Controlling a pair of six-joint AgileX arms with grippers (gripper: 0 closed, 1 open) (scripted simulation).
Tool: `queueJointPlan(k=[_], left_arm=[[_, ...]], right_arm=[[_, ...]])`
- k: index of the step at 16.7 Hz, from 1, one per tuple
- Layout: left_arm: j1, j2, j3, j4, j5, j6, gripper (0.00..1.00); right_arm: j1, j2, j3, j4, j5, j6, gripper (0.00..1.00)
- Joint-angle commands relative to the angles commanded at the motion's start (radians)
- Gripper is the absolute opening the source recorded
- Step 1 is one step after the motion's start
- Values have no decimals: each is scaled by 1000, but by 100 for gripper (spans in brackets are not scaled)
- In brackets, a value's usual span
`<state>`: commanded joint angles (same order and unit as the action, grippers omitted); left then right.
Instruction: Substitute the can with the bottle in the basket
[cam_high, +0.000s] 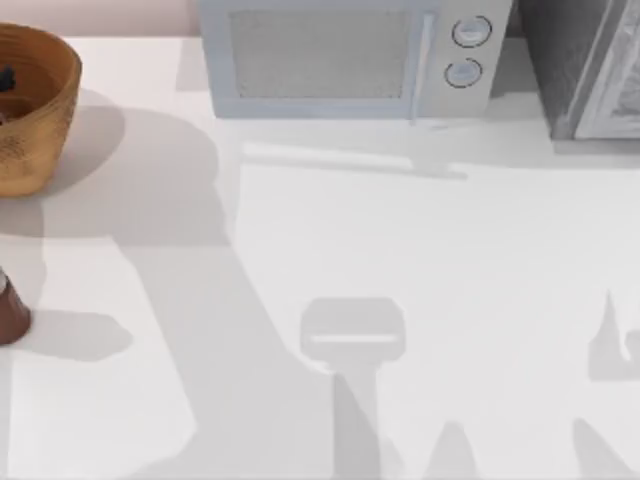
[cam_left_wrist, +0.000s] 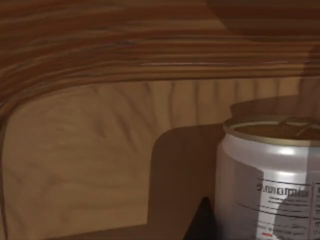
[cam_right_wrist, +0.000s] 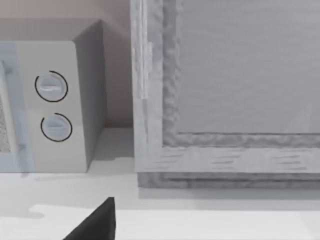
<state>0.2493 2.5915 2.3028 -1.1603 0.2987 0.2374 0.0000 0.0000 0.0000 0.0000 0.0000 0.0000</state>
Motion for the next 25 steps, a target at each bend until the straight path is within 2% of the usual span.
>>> queueJointPlan(k=[6, 11, 15, 19, 25], left_arm=[[-3, -102, -70, 3, -4, -6, 0], [-21, -360, -306, 108, -82, -43, 0], [-67, -744, -639, 273, -161, -69, 0], [-127, -1218, -1053, 477, -231, -94, 0], [-210, -1922, -1684, 806, -295, -142, 0]], right_arm=[[0, 0, 0, 0, 0, 0, 100], [0, 0, 0, 0, 0, 0, 100], [0, 0, 0, 0, 0, 0, 100], [0, 0, 0, 0, 0, 0, 100], [0, 0, 0, 0, 0, 0, 100]])
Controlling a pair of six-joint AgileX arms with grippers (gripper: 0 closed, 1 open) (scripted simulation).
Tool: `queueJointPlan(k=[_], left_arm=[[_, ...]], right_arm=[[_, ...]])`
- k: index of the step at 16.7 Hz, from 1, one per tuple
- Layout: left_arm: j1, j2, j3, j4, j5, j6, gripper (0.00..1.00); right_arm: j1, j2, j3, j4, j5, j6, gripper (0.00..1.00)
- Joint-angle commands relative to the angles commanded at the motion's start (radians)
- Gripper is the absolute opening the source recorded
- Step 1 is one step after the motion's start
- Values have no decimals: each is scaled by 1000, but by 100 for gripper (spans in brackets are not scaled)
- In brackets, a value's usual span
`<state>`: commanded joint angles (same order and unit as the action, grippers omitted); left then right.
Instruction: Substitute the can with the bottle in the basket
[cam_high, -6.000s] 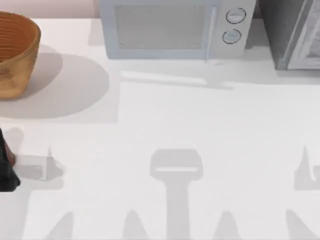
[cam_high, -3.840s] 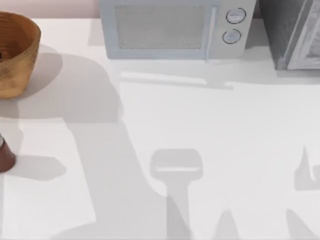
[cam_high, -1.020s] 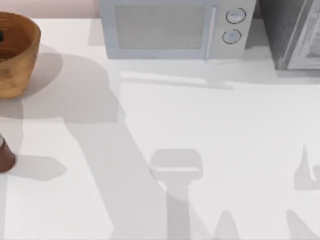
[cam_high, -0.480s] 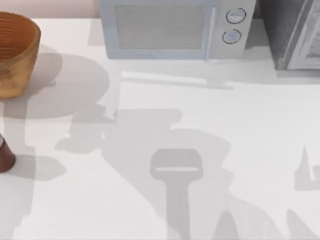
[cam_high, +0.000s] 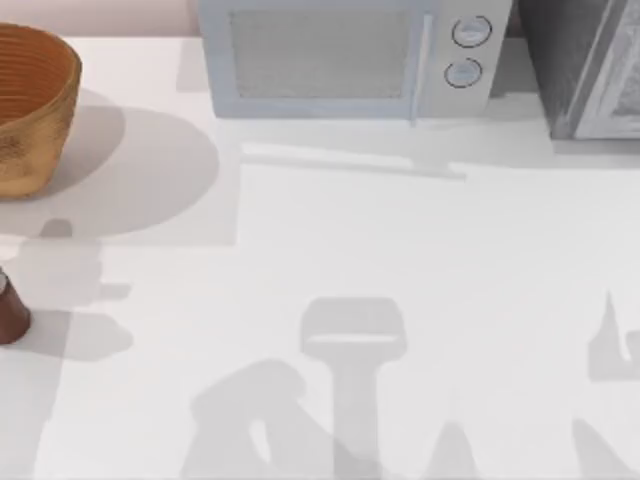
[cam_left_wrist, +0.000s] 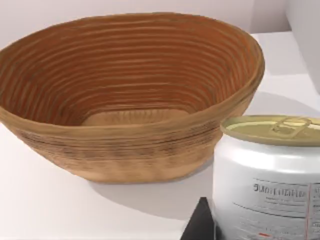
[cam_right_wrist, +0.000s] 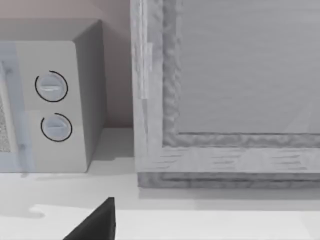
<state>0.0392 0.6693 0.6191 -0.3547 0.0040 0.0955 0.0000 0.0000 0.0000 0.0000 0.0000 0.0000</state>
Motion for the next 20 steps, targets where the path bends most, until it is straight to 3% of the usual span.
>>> queueJointPlan(k=[5, 9, 20], left_arm=[[-35, -438, -397, 224, -10, -50, 0], [-40, -633, -583, 332, -6, -87, 0], [-37, -612, -605, 367, 8, -94, 0]], right_arm=[[0, 0, 0, 0, 0, 0, 100], [0, 0, 0, 0, 0, 0, 100], [0, 0, 0, 0, 0, 0, 100]])
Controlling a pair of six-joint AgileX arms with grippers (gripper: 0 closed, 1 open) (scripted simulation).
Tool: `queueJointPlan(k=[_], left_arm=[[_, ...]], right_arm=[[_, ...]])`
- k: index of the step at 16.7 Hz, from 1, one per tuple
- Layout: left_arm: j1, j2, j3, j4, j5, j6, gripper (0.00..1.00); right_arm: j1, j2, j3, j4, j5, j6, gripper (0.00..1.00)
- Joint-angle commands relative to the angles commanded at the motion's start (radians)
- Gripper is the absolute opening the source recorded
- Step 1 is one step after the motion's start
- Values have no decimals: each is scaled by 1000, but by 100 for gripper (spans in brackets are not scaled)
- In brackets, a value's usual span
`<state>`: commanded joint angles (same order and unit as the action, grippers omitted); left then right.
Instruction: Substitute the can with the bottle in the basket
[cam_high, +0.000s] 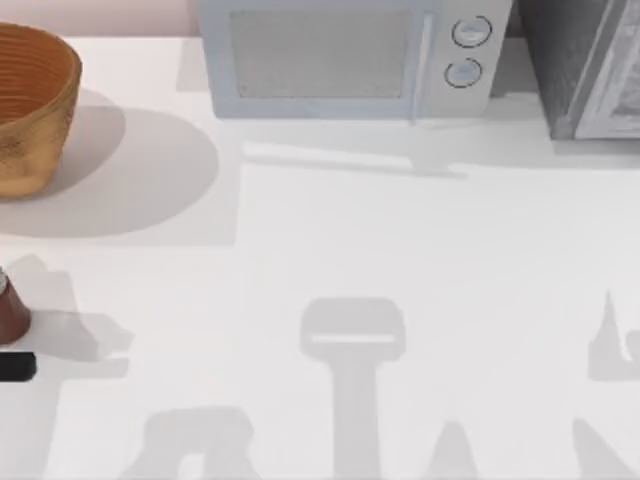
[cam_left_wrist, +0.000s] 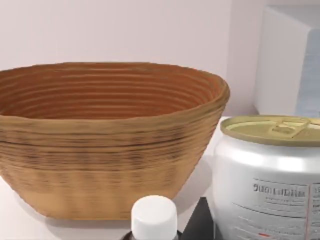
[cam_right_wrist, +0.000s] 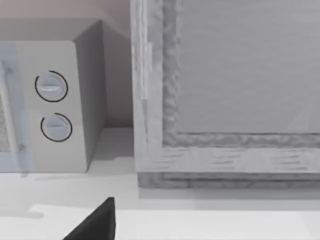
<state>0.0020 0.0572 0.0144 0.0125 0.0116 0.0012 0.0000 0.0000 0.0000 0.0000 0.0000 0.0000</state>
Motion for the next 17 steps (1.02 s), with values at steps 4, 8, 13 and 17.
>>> queueJointPlan(k=[4, 8, 13, 17], left_arm=[[-15, 188, 73, 76, 65, 1, 0], [-59, 468, 207, 216, 190, 8, 0], [-141, 903, 428, 450, 405, 19, 0], [-215, 1284, 623, 659, 599, 25, 0]], right_arm=[[0, 0, 0, 0, 0, 0, 100], [0, 0, 0, 0, 0, 0, 100], [0, 0, 0, 0, 0, 0, 100], [0, 0, 0, 0, 0, 0, 100]])
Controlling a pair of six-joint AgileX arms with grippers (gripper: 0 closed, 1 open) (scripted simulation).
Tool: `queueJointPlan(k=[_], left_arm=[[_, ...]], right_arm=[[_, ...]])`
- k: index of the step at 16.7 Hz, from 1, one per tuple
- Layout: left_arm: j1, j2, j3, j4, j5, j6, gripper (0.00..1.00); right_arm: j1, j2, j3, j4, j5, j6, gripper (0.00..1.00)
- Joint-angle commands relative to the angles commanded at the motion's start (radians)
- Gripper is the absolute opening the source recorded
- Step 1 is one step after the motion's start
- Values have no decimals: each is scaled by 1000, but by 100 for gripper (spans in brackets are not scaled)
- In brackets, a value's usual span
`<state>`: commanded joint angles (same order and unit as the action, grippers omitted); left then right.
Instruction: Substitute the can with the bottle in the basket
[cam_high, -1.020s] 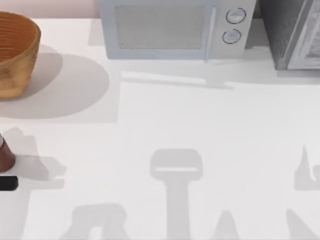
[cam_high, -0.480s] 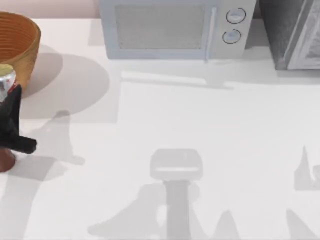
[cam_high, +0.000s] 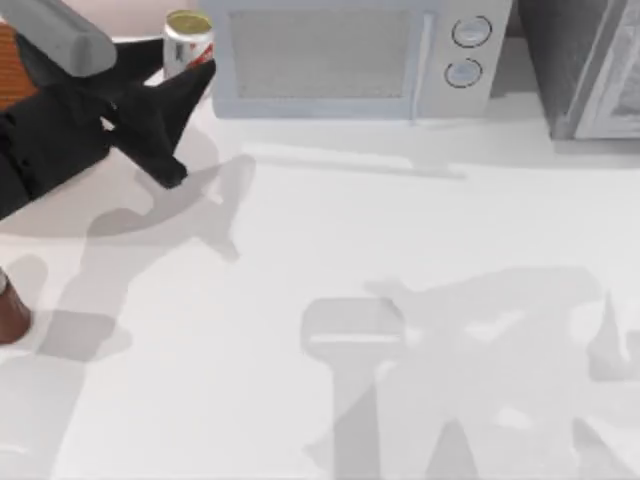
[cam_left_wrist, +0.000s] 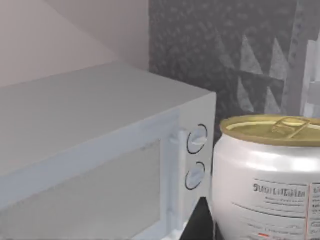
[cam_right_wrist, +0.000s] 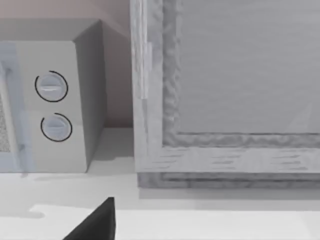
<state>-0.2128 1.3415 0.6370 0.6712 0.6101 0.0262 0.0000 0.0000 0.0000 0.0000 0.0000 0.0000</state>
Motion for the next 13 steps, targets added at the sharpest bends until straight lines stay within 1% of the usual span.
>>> queueJointPlan(k=[7, 10, 13], left_arm=[[-113, 647, 318, 346, 323, 3, 0], [-149, 879, 428, 468, 436, 2, 0], [-176, 1062, 513, 563, 525, 0, 0]], right_arm=[[0, 0, 0, 0, 0, 0, 100], [0, 0, 0, 0, 0, 0, 100], [0, 0, 0, 0, 0, 0, 100]])
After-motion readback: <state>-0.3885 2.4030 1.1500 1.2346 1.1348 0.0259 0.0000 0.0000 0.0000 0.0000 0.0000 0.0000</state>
